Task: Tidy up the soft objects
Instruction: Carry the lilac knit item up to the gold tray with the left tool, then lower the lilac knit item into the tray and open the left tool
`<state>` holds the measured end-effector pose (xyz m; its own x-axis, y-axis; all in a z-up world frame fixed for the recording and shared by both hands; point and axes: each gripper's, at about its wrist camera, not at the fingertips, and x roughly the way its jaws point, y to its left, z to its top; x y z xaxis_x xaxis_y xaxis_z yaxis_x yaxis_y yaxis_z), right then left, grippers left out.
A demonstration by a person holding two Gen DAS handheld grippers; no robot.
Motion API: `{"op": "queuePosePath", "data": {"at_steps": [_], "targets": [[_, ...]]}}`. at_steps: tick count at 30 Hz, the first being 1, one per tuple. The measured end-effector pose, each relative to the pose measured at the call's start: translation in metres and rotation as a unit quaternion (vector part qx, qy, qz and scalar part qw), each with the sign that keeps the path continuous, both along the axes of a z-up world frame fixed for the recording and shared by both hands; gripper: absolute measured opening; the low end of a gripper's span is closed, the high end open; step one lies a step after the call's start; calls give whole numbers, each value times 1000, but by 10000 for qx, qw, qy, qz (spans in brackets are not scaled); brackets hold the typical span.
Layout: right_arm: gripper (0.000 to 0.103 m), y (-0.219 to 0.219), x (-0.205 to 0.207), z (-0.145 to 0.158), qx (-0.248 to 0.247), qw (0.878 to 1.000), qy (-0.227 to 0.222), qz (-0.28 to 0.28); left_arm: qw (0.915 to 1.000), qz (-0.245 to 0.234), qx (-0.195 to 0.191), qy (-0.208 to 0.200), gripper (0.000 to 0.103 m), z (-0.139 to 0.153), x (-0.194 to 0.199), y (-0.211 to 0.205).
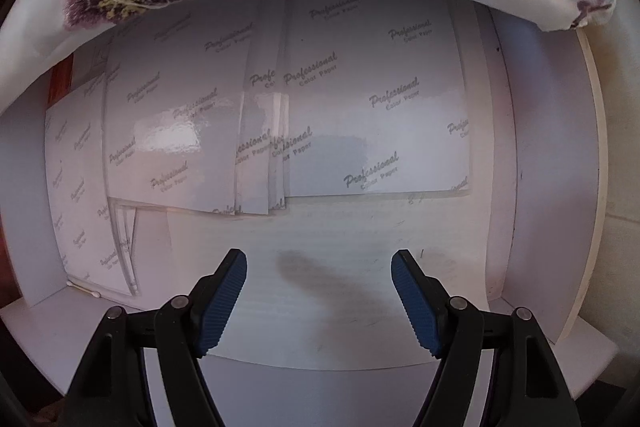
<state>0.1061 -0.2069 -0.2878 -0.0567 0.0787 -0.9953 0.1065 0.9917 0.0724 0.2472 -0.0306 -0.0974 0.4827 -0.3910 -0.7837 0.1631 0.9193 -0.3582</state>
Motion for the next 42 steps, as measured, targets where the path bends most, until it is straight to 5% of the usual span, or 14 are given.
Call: {"op": "queuePosePath", "data": {"at_steps": [5, 11, 19, 27, 31, 42], "targets": [[75, -1, 2, -2, 85, 10000, 10, -29, 9984, -224, 494, 137, 63, -30, 18, -35], [76, 3, 1, -3, 138, 9999, 4, -42, 9972, -380, 576, 303, 66, -58, 23, -47], [76, 8, 1, -2, 122, 9999, -25, -7, 9984, -345, 413, 156, 78, -44, 16, -36], [76, 12, 2, 1, 39, 10000, -44, 58, 9965, -295, 775, 29, 77, -39, 14, -32], [76, 13, 2, 2, 20, 9999, -55, 85, 9972, -201, 719, 57, 67, -42, 16, -39], [76, 9, 2, 0, 79, 9999, -29, 59, 9978, -316, 551, 182, 71, -58, 15, -53]]}}
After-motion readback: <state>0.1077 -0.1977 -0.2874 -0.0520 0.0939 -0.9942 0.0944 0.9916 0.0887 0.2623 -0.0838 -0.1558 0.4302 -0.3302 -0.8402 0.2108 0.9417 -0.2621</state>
